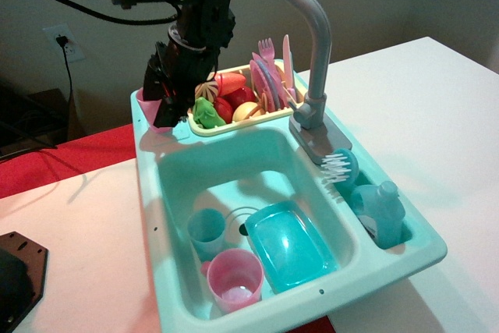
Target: Put cup from counter to sink
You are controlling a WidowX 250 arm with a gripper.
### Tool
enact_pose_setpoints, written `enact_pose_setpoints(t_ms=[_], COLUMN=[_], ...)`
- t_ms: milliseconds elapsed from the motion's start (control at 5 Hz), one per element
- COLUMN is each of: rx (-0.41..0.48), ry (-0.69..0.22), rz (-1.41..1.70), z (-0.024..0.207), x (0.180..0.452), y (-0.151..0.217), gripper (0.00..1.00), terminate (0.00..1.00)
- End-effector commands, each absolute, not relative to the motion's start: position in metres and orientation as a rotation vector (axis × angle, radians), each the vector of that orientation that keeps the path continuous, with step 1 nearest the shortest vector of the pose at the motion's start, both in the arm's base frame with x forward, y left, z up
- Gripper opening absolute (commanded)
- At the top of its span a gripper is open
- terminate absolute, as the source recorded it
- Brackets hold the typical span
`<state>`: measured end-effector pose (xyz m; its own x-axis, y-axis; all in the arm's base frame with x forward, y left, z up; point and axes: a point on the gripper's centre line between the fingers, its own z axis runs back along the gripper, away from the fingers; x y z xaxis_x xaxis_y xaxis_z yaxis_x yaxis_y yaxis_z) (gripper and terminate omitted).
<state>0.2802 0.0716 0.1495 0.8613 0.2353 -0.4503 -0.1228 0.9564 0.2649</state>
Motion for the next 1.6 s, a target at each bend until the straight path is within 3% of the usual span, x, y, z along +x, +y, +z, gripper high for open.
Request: enact_pose_setpoints(t_ms=[0, 400, 1000, 1400], rx=[0.26, 0.261, 0.252, 0.183], ry=[0.444, 0.416, 0.308, 0.314], rz=[0.216, 0.209, 0.083, 0.033], z=[0.152, 0.154, 0.191, 0.174], x=[0.279, 0.28, 0.32, 0.339], y=[0.075, 0.07, 0.014, -0.029], gripper=[0.0, 0.0, 0.0, 0.0], terminate=[0.0, 0.0, 0.0, 0.0])
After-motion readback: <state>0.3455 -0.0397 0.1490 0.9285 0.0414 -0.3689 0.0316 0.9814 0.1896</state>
